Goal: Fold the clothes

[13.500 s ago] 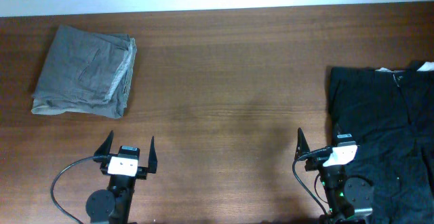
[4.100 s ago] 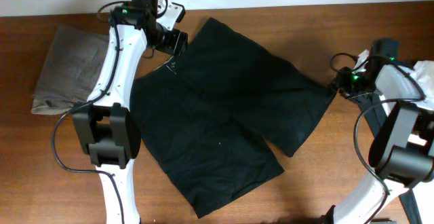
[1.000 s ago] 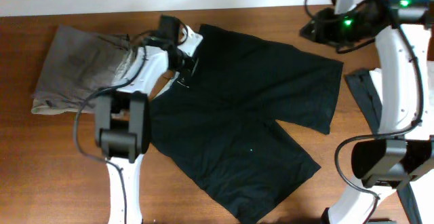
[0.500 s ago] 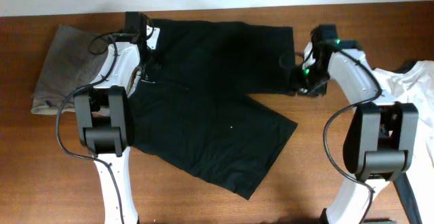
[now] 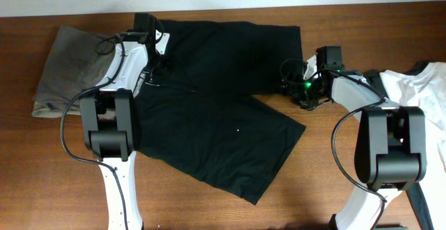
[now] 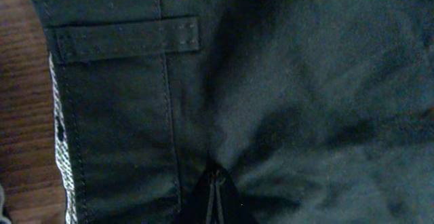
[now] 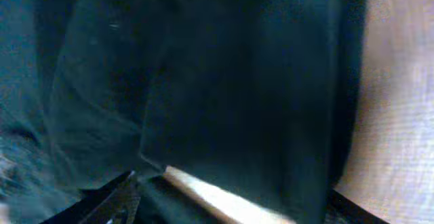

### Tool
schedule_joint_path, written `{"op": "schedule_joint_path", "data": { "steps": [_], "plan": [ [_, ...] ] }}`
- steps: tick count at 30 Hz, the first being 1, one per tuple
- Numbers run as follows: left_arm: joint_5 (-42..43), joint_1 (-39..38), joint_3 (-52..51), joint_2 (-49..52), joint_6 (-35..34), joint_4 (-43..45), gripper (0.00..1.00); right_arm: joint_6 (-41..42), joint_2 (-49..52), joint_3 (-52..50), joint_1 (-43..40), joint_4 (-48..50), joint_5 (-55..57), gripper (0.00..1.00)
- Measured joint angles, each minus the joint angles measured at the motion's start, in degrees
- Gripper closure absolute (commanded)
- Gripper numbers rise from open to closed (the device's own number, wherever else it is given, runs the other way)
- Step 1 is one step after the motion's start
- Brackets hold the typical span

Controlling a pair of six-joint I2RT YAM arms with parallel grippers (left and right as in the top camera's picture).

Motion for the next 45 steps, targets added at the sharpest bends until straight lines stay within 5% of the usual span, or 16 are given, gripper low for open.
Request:
{"op": "schedule_joint_path", "data": {
  "steps": [3,7,11,13,14,16,21,22,24,26,31,36,38,39,42,45],
  "plan": [
    [0.00,0.00,0.04,-0.11,0.00,-1.09,0.96,11.89,-0.02,0.04,-0.52,-3.54,-2.32,0.19],
    [0.00,0.00,0.11,-0.17,0.02,-1.75,0.96,17.03,-0.17,0.09,-4.04,-6.19,-1.84,0.24],
    [0.00,0.00,0.09,-0.22,0.02,-1.90,0.96,17.77,0.04,-0.09,-8.00,-2.91,2.34,0.72],
    [0.02,0.00,0.11,-0.22,0.02,-2.01,0.96,16.83,0.31,-0.42,-7.61,-1.25,4.83,0.82],
    [0.02,0.00,0.09,-0.22,0.04,-2.03,0.95,15.87,0.48,-0.46,-7.23,-1.01,5.57,0.83],
    [0.00,0.00,0.09,-0.22,0.04,-2.05,0.95,14.38,0.50,-0.57,-7.04,-0.72,6.27,0.48],
    [0.00,0.00,0.11,-0.22,0.02,-2.14,0.95,8.24,0.31,-0.02,-7.04,-2.12,0.66,0.40],
    [0.00,0.00,0.09,-0.22,0.02,-2.16,0.95,7.93,0.31,-0.02,-7.04,-2.10,0.42,0.49],
    [0.02,0.00,0.11,-0.22,0.02,-2.29,0.94,8.07,0.33,-0.07,-7.04,-1.60,0.26,0.83],
    [0.02,0.00,0.11,-0.22,0.04,-2.47,0.95,9.99,0.85,-0.72,-7.04,0.00,0.31,0.96],
    [0.02,0.00,0.11,-0.24,0.04,-2.58,0.95,11.93,1.09,-1.03,-7.67,1.05,0.07,0.96],
    [1.31,-0.59,0.68,-0.33,0.04,-3.63,0.94,5.33,1.11,4.76,-14.67,-11.61,7.21,0.96],
    [1.29,-1.03,1.46,-0.33,0.04,-3.67,0.85,2.47,1.11,5.70,-17.00,-12.61,11.23,0.63],
    [1.25,-0.96,1.79,-0.33,-0.04,-3.85,0.79,0.76,1.11,5.84,-18.43,-12.63,12.41,0.54],
    [1.05,-0.61,3.45,-0.35,-0.15,-6.60,0.62,-4.90,1.11,9.16,-22.82,-15.56,10.78,0.49],
    [0.98,-0.33,5.97,-2.60,-0.11,-14.21,0.57,-10.80,0.61,14.80,-25.66,-23.96,3.80,0.48]
  ]
}}
